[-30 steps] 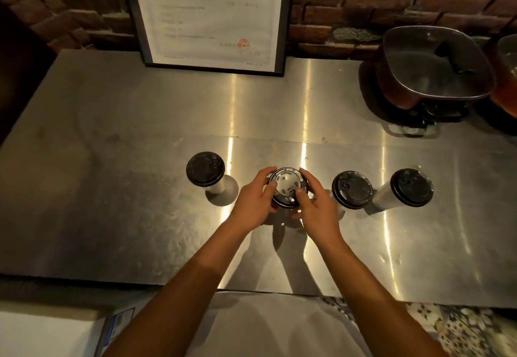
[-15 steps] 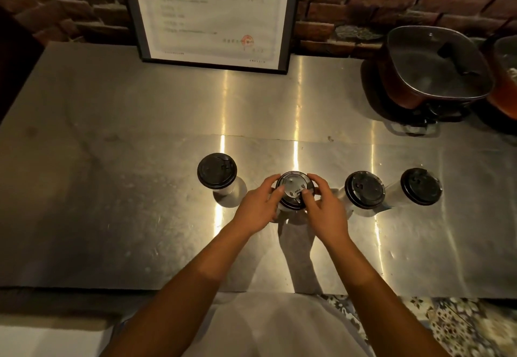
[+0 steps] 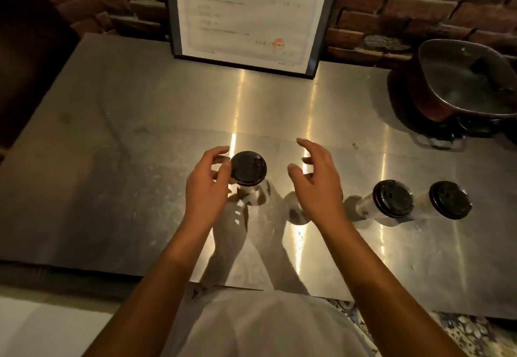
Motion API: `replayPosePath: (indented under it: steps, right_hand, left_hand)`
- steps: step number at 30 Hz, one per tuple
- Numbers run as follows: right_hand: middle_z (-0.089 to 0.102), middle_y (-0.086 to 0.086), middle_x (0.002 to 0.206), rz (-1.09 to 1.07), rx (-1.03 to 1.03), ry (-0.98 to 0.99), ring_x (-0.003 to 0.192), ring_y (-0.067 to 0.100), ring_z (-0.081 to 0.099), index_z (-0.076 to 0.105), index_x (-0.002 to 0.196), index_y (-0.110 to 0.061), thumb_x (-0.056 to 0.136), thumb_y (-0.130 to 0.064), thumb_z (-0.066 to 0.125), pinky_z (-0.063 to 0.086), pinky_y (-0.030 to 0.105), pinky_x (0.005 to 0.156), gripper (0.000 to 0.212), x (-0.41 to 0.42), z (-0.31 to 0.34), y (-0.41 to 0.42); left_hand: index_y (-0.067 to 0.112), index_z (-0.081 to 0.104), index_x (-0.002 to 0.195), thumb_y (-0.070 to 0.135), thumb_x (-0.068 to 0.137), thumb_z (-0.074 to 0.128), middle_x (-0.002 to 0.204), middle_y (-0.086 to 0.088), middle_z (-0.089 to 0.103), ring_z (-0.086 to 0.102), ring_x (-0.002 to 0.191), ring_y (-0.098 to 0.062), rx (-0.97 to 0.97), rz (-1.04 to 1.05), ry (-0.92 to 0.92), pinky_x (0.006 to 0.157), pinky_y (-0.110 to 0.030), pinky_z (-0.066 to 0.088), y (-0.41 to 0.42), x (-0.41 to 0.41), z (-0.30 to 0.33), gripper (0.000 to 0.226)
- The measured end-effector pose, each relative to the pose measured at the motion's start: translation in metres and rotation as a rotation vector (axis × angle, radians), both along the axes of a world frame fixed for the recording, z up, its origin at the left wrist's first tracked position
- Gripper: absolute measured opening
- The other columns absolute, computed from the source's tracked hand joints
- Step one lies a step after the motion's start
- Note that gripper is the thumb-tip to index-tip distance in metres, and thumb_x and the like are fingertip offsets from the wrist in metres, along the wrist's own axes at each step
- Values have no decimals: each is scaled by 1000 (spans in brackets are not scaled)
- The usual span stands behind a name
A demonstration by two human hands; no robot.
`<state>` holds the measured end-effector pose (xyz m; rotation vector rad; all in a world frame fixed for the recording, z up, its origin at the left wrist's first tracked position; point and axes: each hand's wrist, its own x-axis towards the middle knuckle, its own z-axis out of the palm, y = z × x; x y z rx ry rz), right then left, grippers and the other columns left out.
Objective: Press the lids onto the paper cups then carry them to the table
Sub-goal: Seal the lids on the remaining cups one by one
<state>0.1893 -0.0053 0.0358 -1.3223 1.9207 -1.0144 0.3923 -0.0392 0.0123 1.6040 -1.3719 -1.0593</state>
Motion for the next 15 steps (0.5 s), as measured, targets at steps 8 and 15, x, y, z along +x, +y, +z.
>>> replayPosePath:
  steps: [8, 15]
  right_hand:
    - [50, 8, 155, 118, 378, -141, 134, 32, 55, 39, 153, -42, 104, -27, 51, 53, 54, 105, 52, 44, -30, -35]
    - [69, 10, 127, 44, 420, -255, 106, 32, 71, 50, 141, -41, 99, -20, 53, 62, 53, 88, 48, 50, -42, -23]
  left_hand:
    - [50, 44, 144, 43, 106, 41, 143, -4, 59, 64, 120, -33, 219, -206, -124, 100, -54, 55, -34, -3, -42, 39]
    - [31, 50, 146, 27, 109, 38, 139, -5, 62, 59, 126, -25, 196, -248, -126, 109, -42, 50, -20, -4, -50, 38]
